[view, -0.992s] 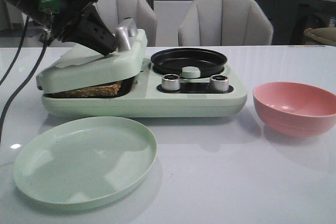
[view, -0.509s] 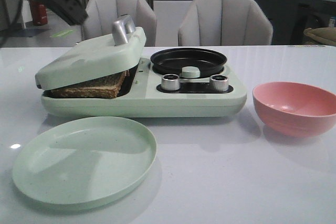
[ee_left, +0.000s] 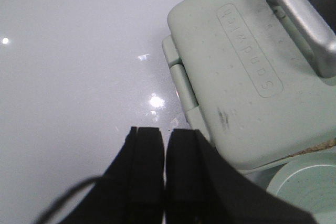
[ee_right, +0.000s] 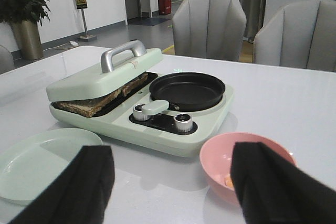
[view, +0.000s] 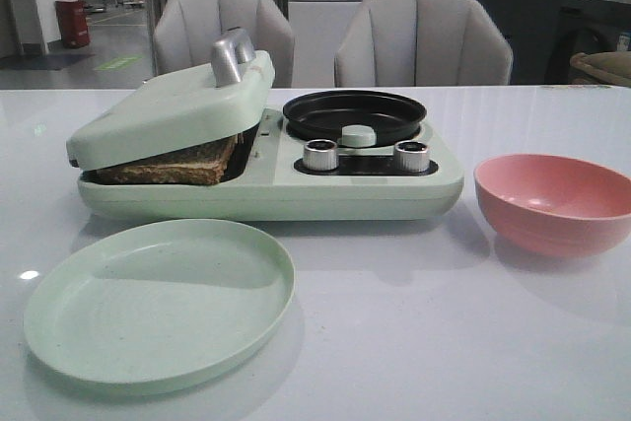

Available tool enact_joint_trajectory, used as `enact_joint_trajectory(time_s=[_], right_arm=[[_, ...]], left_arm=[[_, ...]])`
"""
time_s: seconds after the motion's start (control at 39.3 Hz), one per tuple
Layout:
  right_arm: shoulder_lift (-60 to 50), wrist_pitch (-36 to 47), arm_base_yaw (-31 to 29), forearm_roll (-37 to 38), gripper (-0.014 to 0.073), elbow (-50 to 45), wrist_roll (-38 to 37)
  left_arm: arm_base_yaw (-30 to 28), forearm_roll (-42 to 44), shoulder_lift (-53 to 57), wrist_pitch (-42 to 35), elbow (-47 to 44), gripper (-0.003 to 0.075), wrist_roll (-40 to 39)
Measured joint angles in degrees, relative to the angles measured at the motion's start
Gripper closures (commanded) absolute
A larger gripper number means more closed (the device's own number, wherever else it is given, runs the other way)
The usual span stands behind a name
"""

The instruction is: Make breakfast with bread and shrimp

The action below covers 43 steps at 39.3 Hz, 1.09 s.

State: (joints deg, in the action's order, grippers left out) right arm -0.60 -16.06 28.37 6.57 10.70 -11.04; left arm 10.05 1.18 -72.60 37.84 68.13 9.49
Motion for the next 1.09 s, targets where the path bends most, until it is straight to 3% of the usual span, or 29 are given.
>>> enact_joint_trajectory(time_s=[0.2,0.46,1.09], right_arm=[[0.0,0.0,0.0,0.0,0.0032,0.0,0.0],[0.0,0.0,0.0,0.0,0.0032,0.0,0.0],[0.0,4.4,0.0,0.0,0.0032,0.0,0.0]], left_arm=[[0.0,0.0,13.1,-6.6,-13.6,0.0603,-1.8],[0.0,-1.5,29.8,-8.3,-26.4,0.0603,-2.2],[0.0,-5.6,69.9,-9.4,-48.1,0.0603,-2.2]])
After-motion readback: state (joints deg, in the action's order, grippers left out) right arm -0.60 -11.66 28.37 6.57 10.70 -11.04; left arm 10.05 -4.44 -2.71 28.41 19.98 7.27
